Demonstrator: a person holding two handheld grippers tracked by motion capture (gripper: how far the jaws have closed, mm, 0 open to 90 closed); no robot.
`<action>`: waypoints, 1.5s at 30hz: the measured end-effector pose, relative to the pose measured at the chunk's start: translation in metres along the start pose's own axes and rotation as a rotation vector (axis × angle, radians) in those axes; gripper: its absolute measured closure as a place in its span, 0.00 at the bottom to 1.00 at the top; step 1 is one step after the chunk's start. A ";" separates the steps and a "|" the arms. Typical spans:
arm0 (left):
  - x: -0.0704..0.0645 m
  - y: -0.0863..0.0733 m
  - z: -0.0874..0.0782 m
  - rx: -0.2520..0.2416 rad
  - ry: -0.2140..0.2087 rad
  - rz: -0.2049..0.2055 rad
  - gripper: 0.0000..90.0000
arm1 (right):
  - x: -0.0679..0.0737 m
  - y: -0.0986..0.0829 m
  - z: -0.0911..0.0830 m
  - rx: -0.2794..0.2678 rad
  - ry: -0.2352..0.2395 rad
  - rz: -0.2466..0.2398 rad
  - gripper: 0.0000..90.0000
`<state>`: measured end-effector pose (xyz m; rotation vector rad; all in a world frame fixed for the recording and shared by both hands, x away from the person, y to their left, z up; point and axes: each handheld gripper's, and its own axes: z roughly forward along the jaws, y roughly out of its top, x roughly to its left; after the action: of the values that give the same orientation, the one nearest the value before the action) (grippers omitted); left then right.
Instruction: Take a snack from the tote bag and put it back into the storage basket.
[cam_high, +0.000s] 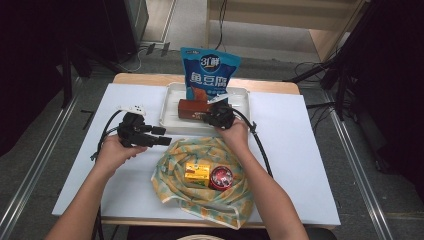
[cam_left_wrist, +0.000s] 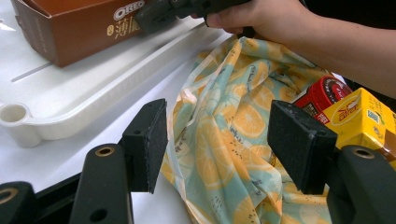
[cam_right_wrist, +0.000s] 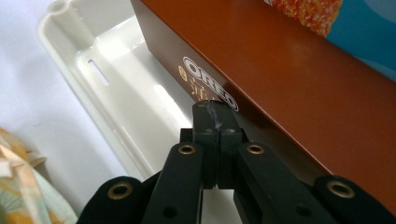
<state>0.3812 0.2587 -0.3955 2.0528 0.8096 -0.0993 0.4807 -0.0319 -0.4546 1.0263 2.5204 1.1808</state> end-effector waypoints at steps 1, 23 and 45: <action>0.000 0.000 0.000 0.001 -0.001 0.002 0.43 | 0.000 0.000 0.001 0.002 -0.008 -0.001 1.00; -0.001 0.000 -0.001 -0.004 -0.006 0.004 0.43 | -0.010 0.016 0.012 0.029 -0.067 0.044 1.00; -0.003 0.000 0.000 -0.008 -0.004 0.016 0.43 | -0.009 0.012 -0.012 -0.035 0.024 0.052 0.96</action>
<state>0.3794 0.2570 -0.3946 2.0503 0.7895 -0.0911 0.4890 -0.0394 -0.4387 1.0821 2.4957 1.2545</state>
